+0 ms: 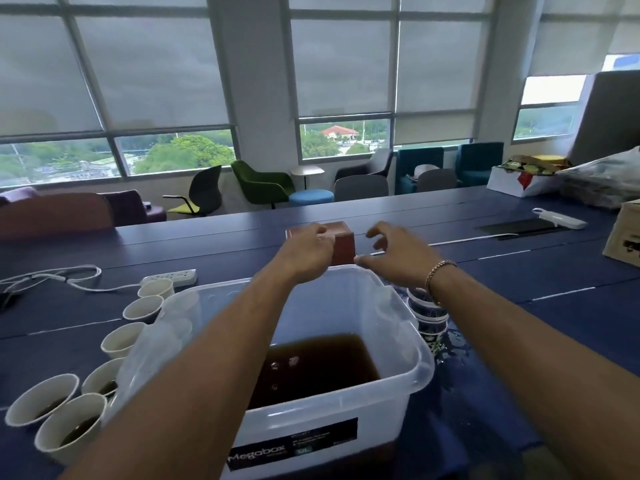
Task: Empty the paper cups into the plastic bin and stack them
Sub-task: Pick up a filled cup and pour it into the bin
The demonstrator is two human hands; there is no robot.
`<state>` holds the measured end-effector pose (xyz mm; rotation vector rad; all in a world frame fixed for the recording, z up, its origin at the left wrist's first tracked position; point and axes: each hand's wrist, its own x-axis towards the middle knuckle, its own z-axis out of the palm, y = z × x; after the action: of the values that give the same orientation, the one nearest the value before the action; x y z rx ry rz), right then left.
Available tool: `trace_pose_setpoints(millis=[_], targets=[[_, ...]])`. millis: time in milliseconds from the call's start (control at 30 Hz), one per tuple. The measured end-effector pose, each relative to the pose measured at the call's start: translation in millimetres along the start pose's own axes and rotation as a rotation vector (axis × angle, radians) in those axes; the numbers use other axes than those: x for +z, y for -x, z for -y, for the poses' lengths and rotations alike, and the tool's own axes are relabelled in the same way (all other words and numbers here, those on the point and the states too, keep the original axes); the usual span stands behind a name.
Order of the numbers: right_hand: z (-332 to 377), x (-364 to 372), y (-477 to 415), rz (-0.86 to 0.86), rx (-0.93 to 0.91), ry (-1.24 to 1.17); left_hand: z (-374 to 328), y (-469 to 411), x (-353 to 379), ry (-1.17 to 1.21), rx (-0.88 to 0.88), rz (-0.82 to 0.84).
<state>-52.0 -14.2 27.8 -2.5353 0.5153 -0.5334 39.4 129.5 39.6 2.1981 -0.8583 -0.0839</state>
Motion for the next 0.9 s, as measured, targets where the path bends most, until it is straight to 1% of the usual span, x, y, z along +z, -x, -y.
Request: trace_pose_setpoints(millis=[67,133,267,400,533,600,700,900], targets=[[34,20,-12,0.054,-0.113,0.015,24,-3,-21,-0.026,-0.034,-0.047],[68,44,-27,0.145,-0.22,0.026,53,-5,-45,-0.069,-0.088,-0.091],[129,90,-53,0.309,-0.358,0.045,110,-6,-93,-0.176,-0.194,-0.161],[177,139,-78,0.408,-0.43,0.071,159,1,-131,-0.174,-0.283,-0.208],[219,184,-105,0.501,-0.512,0.197,204,2,-164,-0.124,-0.398,-0.265],[233,202,-119,0.541,-0.554,0.264,221,-4,-178,-0.051,-0.416,-0.314],[250,225,-143,0.586,-0.572,0.299,240,-14,-190,0.03,-0.421,-0.375],[269,267,-174,0.699,-0.632,0.439,269,-36,-190,0.025,-0.427,-0.379]])
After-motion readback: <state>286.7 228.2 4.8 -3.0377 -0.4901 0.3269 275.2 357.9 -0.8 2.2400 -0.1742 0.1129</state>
